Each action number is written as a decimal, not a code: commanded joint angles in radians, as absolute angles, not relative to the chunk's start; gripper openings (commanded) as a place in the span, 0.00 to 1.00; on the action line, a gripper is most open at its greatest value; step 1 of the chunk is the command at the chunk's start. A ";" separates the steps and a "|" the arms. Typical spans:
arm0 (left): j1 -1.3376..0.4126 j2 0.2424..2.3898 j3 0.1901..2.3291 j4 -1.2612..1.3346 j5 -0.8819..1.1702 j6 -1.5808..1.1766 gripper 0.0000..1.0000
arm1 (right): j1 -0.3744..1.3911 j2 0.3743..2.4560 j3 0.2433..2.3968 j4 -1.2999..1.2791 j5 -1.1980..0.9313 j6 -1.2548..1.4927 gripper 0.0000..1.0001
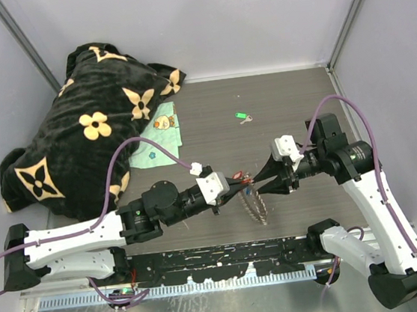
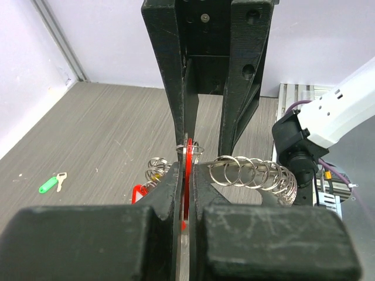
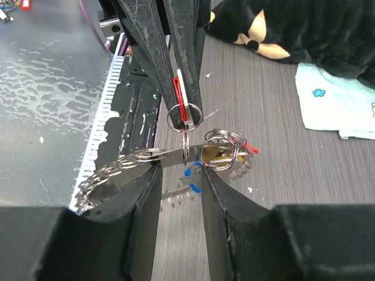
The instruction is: Remove the keys from the keyring
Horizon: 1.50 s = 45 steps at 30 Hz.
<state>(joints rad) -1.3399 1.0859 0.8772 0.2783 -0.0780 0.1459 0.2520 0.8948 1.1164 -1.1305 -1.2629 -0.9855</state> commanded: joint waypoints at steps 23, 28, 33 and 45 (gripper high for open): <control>-1.342 1.071 0.959 0.357 -0.044 0.115 0.00 | 0.231 0.912 1.195 -1.103 -1.377 -1.026 0.18; -1.342 1.071 0.960 0.352 -0.046 0.115 0.00 | 0.230 0.910 1.197 -1.103 -1.380 -1.025 0.11; -1.342 1.069 0.968 0.317 -0.059 0.126 0.00 | 0.230 0.907 1.207 -1.116 -1.356 -1.022 0.02; -1.342 1.110 1.139 -0.048 -0.098 0.260 0.00 | 0.291 1.047 1.457 -1.458 -0.937 -1.187 0.01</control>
<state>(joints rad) -1.3399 1.1019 1.0336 0.0368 -0.0875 0.1890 0.2596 0.9764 1.3365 -1.2884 -1.1549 -1.1042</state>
